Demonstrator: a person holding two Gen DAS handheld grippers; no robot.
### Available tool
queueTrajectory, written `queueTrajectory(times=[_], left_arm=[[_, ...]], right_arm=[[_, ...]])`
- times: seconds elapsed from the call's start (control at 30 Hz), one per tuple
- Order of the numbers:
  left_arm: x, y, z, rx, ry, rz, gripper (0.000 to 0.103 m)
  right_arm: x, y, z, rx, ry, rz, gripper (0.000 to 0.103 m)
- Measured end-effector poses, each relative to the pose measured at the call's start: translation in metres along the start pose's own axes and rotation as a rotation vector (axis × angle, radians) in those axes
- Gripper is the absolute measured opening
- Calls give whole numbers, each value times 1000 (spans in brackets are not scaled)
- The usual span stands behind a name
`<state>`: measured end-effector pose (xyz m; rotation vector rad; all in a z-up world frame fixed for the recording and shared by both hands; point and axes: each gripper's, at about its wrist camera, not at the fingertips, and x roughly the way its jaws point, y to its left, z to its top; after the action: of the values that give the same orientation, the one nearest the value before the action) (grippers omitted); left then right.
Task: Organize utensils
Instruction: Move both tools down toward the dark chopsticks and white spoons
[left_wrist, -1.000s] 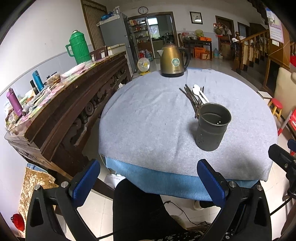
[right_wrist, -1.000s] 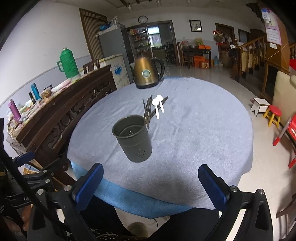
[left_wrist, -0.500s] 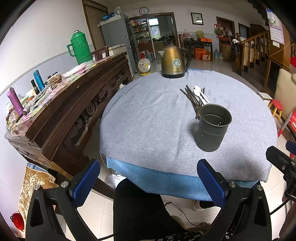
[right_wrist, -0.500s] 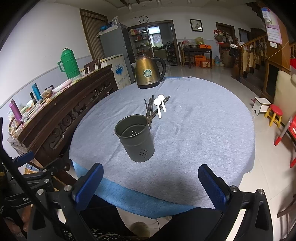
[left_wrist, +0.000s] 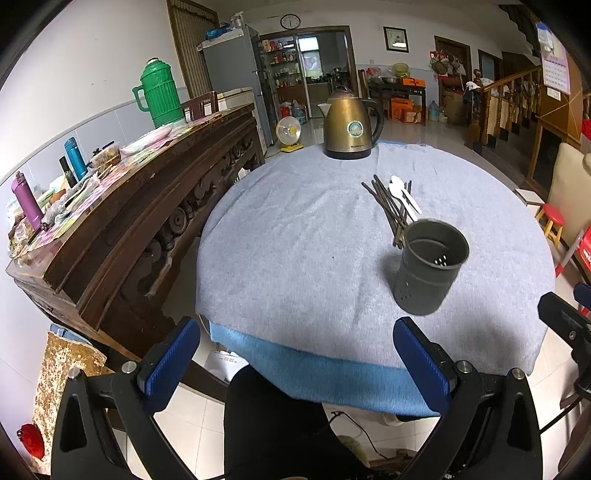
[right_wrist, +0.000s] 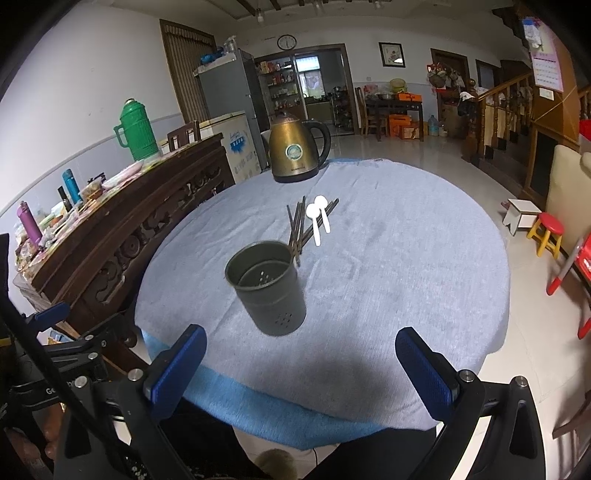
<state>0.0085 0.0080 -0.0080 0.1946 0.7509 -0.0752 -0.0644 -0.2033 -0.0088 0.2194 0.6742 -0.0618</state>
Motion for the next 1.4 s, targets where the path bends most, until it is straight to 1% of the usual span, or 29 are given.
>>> queueTrajectory(times=[0.13,0.37,0.5,0.6,0.7,0.73,0.83,0.87,0.9,0.93,0.97,1.0,1.03,1.07,1.13,1.2,1.4], left_arm=[[13,4,13,-8,8,-21,103],[53,16,50,-66,70,-109,103],[77,21,72,-84,83,-105,103],[98,24,86,-100,106,-116,101],[117,22,96,-102,126,-126,94],[124,20,99,-96,132,-132,90],[146,16,108,-88,152,-154,80],[154,14,111,-84,158,-163,76],[163,11,115,-78,167,-172,74],[171,9,118,-75,177,-179,67],[179,7,120,-73,192,-189,59],[188,5,123,-71,208,-207,56],[196,3,126,-69,220,-223,52],[206,1,130,-66,230,-231,52],[219,-2,135,-69,242,-240,52],[233,-5,142,-76,265,-267,52],[275,-19,165,-74,313,-273,52]], right_arm=[[4,-7,13,8,-14,-12,103],[21,-24,48,25,-39,-24,103],[42,-36,75,55,-40,-6,103],[70,-38,96,41,-14,28,103],[104,-42,116,33,19,53,103],[118,-44,122,34,34,64,103],[162,-54,139,64,93,126,102],[177,-59,144,81,120,150,98],[191,-63,148,96,143,168,92],[207,-67,152,113,170,185,87],[222,-72,155,131,197,201,76],[235,-76,157,146,221,214,67],[249,-79,159,160,245,229,62],[262,-81,161,164,262,237,54],[283,-83,166,166,283,240,52],[303,-84,175,169,297,242,52],[370,-93,207,233,345,278,55]])
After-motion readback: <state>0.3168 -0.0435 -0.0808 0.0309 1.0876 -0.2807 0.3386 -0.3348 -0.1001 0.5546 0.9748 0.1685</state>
